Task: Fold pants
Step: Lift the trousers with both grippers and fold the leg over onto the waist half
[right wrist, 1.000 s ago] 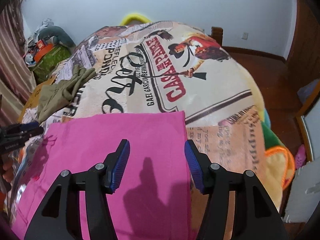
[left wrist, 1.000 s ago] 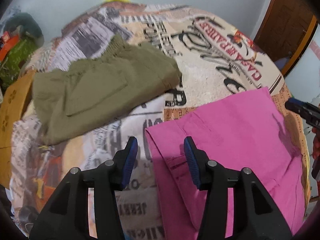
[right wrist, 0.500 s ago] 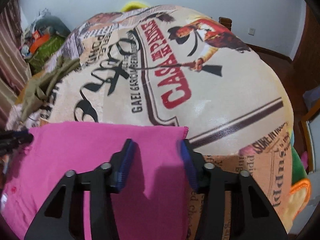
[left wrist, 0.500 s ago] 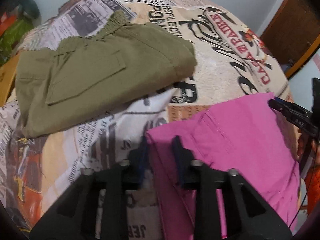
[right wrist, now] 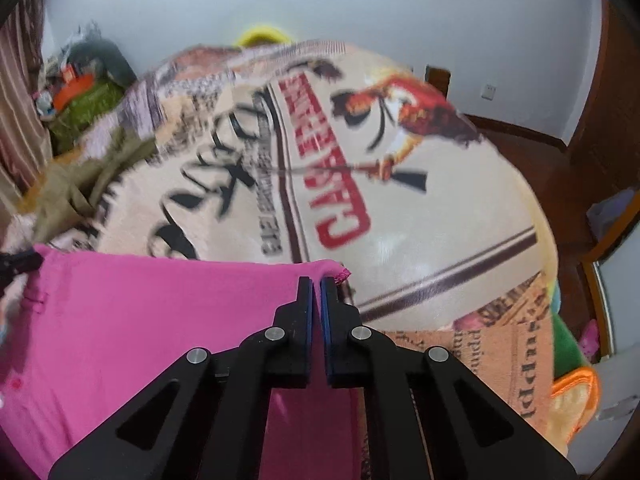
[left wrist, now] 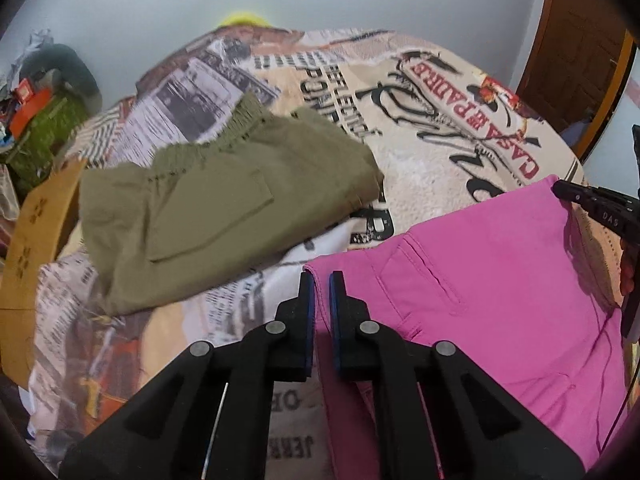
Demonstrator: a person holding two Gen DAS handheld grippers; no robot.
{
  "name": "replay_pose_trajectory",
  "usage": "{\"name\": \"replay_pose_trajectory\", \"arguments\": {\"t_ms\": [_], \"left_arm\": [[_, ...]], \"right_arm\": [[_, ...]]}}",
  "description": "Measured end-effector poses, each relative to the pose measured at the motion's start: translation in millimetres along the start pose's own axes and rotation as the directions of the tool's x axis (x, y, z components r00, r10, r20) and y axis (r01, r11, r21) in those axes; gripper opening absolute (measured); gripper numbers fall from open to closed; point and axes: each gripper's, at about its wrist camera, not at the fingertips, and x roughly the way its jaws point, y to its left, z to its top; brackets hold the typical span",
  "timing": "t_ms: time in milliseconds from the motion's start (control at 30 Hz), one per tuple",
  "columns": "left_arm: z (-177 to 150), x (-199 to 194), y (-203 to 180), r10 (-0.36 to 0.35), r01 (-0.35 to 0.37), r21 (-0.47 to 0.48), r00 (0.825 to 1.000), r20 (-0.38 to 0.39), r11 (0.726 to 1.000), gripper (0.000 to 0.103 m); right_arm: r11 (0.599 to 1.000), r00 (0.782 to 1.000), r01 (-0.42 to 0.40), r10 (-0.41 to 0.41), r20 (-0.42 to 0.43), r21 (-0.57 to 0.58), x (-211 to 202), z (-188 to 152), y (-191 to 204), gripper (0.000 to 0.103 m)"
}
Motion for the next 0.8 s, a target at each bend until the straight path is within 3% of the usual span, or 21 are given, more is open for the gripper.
{"name": "replay_pose_trajectory", "arguments": {"t_ms": [300,533,800], "left_arm": [[19,-59,13,0.029,-0.027,-0.013,0.993,0.114,1.000,0.004],[33,-110,15,0.047,-0.045,-0.016,0.980,0.194,0.999,0.004],[10,-145,6,0.040,-0.044,0.015,0.977,0.207,0.999,0.004]], "right_arm": [[0.999,0.991,-0.034,0.036,0.126,-0.018,-48,18,18,0.003],[0.997,0.967,-0.064,0.071,0.244,-0.039,-103,41,34,0.002],[0.996,0.956,-0.082,0.092,0.278,-0.047,-141,25,45,0.002]]}}
